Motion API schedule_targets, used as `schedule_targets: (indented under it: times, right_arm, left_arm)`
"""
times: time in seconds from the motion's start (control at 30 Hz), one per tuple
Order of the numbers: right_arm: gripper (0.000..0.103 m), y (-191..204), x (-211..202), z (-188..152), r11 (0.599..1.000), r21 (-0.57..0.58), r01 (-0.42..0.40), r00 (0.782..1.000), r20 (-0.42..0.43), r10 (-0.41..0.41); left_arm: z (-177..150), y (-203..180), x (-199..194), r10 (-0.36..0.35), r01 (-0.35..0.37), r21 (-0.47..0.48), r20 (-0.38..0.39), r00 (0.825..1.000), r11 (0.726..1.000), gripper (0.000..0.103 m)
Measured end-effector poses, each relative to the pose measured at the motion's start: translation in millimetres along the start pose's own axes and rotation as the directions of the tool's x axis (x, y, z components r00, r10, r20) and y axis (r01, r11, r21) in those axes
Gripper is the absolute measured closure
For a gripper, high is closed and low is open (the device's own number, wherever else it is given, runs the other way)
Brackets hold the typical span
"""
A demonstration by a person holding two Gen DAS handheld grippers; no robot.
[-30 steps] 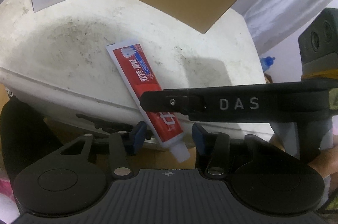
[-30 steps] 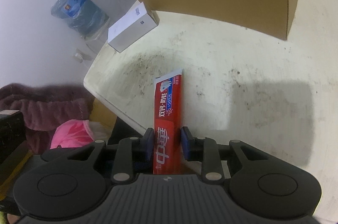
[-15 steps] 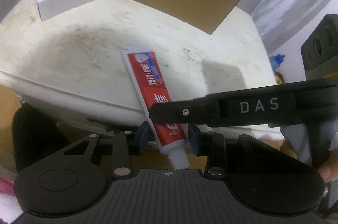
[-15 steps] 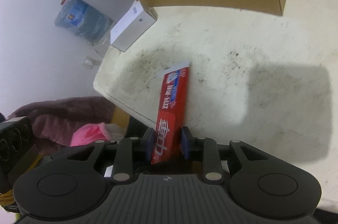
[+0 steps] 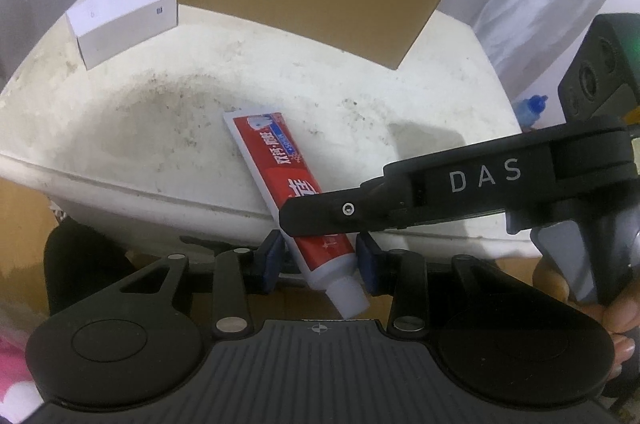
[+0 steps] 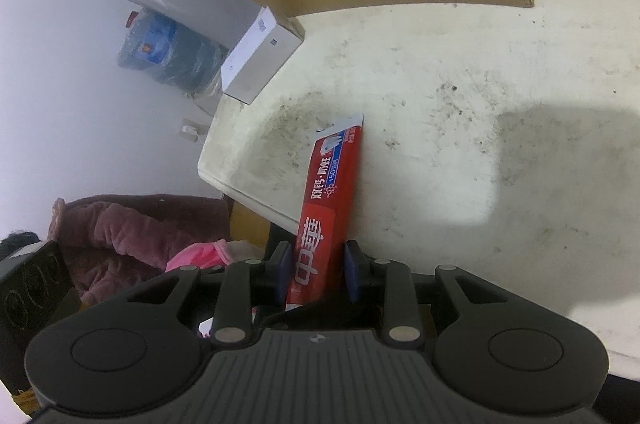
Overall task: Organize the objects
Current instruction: 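Lift the toothpaste tube off the table with the right gripper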
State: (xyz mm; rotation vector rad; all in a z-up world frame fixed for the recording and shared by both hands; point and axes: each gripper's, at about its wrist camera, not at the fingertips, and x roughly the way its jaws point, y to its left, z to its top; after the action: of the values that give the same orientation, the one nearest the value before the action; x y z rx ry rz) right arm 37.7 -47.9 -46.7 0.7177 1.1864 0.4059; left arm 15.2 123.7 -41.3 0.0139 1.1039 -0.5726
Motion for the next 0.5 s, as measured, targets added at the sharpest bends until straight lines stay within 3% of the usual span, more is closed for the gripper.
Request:
schedule_targets:
  times: [0.5]
  right_arm:
    - [0.072,8.5,-8.9,3.4,0.999,-0.024,-0.025,0.999,0.038,0.026]
  left_arm:
    - [2.8,-6.4,-12.8,0.024,-0.027,0.04,0.062,0.998,0.999,0.065]
